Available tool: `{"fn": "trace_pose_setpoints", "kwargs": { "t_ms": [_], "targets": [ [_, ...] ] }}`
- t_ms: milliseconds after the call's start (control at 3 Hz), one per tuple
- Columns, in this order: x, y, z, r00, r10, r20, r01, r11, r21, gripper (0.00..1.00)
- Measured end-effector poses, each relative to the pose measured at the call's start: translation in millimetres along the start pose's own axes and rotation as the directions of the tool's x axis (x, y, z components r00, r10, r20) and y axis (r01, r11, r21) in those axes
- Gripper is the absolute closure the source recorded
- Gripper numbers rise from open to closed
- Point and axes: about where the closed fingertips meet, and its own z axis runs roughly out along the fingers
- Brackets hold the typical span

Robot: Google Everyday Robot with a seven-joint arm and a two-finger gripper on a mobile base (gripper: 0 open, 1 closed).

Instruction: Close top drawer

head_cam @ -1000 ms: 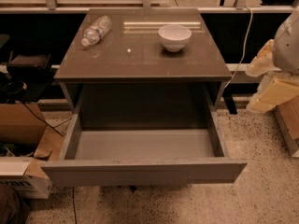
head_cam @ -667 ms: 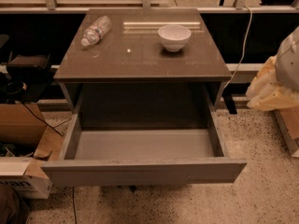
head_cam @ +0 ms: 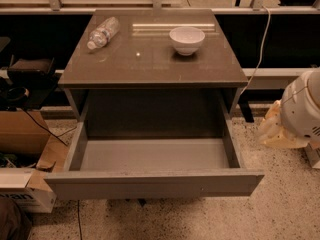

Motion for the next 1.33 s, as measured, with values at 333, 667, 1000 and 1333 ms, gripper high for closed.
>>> {"fn": "trace_pose_setpoints", "kwargs": {
  "t_ms": [333, 667, 1000, 1333],
  "targets": [
    [-8, 16, 20, 1.0, -0.021, 0.012, 0.022, 0.9976, -0.066, 1.0],
    [-9, 42, 55, 1.0, -0.022, 0.019, 0.024, 0.9851, -0.17, 1.0],
    [-5, 62, 87, 1.0, 0.004, 0.021, 0.001, 0.9694, -0.246, 1.0],
    [-5, 80, 128, 0.996, 0.073, 0.042, -0.056, 0.9463, -0.318, 1.0]
  ]
}}
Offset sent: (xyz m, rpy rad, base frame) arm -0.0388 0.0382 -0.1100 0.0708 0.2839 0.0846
